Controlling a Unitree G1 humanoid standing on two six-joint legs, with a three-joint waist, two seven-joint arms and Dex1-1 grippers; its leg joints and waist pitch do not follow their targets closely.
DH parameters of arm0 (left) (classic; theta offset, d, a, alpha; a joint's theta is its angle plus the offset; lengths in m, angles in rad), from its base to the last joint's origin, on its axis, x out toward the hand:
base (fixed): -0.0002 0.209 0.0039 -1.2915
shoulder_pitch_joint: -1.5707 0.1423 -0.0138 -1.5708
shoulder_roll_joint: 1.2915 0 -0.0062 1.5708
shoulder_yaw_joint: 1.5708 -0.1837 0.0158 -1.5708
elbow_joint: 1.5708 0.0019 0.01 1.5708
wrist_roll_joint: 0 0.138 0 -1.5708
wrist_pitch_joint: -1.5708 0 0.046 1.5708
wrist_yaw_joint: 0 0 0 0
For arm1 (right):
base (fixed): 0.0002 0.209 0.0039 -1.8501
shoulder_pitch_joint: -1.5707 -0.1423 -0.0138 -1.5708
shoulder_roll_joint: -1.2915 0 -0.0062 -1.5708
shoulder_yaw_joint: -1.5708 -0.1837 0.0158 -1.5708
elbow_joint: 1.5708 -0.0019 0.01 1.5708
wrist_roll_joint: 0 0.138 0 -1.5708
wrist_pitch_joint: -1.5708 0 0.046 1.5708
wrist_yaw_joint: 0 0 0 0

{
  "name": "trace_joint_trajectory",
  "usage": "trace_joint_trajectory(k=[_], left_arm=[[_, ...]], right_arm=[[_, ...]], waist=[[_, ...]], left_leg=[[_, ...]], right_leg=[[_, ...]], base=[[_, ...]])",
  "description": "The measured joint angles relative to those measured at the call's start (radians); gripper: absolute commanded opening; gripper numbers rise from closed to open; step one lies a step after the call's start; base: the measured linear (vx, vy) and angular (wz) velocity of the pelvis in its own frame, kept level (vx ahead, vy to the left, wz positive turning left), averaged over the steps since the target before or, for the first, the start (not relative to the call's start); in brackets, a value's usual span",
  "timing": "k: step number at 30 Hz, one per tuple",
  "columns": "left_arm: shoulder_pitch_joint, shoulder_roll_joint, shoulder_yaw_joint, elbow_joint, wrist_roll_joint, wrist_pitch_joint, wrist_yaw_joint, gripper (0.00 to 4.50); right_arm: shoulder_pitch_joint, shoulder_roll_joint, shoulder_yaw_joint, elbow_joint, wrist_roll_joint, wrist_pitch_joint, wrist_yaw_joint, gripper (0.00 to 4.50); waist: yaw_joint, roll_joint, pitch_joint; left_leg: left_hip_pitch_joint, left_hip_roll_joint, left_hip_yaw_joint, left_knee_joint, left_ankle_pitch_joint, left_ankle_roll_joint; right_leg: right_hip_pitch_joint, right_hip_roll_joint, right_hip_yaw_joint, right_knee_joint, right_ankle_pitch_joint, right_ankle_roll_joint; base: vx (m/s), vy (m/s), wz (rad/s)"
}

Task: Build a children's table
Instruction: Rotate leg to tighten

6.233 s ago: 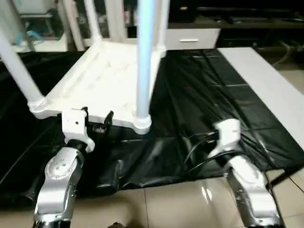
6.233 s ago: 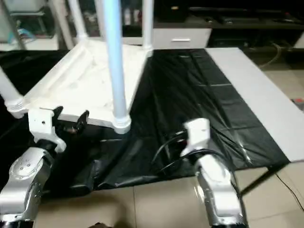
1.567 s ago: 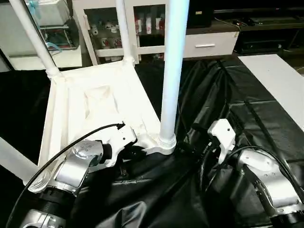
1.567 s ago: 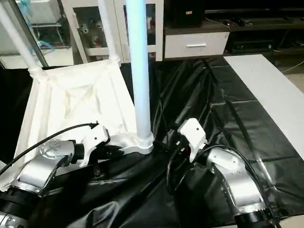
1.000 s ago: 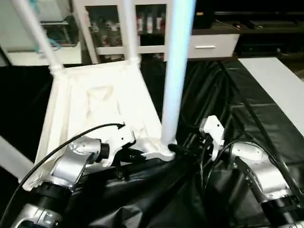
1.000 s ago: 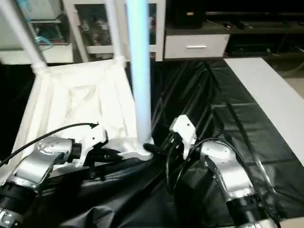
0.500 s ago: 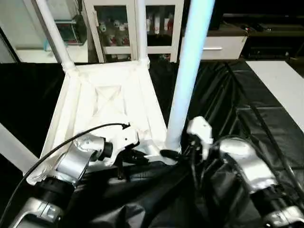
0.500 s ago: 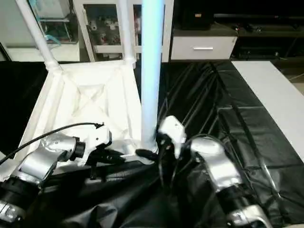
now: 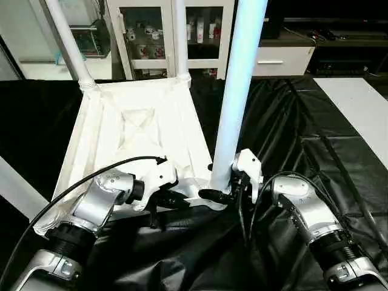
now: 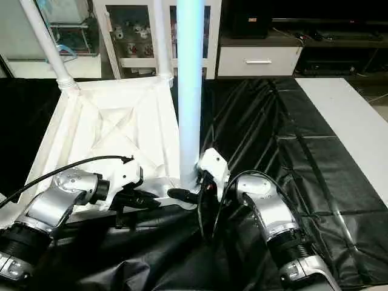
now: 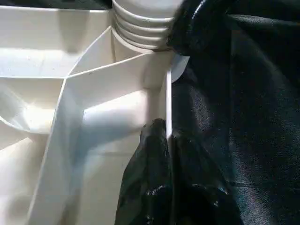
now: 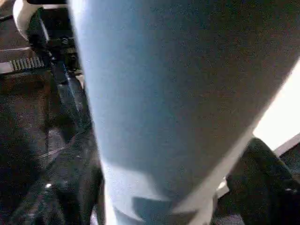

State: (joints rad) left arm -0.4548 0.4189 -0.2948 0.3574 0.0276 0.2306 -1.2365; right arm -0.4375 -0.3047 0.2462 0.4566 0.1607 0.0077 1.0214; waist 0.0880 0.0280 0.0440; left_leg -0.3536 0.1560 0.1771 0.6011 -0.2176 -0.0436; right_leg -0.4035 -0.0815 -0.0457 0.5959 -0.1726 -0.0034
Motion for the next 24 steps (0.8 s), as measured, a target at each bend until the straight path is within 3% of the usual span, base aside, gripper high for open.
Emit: trace_joint_trajectory(k=[7, 18, 24], left_arm=[[-0.006, 0.004, -0.005, 0.01, -0.004, -0.004, -0.002, 0.0], [-0.006, 0.004, 0.004, 0.019, -0.013, 0.01, 0.002, 0.0], [-0.058, -0.076, 0.021, 0.1, 0.009, 0.035, 0.136, 0.0]], right_arm=[[0.0, 0.007, 0.0, 0.012, 0.0, -0.016, 0.012, 2.76], [0.0, 0.037, -0.016, 0.047, 0.004, -0.029, -0.014, 2.66], [-0.047, 0.103, -0.077, 0.148, -0.005, -0.004, -0.216, 2.65]], waist=[[-0.001, 0.0, 0.0], [-0.006, 0.001, 0.0], [-0.032, 0.003, -0.001]], left_leg=[[0.0, 0.0, 0.0, 0.0, 0.0, -0.001], [0.002, 0.0, 0.0, 0.0, -0.001, -0.003], [0.005, 0.0, 0.0, 0.0, 0.001, -0.005]], right_leg=[[0.0, 0.0, 0.0, 0.0, 0.001, -0.001], [0.001, 0.0, 0.0, 0.0, 0.001, -0.002], [0.004, 0.0, 0.0, -0.001, 0.004, -0.006]], base=[[0.0, 0.0, 0.0], [0.0, 0.0, 0.0], [0.0, 0.0, 0.0]])
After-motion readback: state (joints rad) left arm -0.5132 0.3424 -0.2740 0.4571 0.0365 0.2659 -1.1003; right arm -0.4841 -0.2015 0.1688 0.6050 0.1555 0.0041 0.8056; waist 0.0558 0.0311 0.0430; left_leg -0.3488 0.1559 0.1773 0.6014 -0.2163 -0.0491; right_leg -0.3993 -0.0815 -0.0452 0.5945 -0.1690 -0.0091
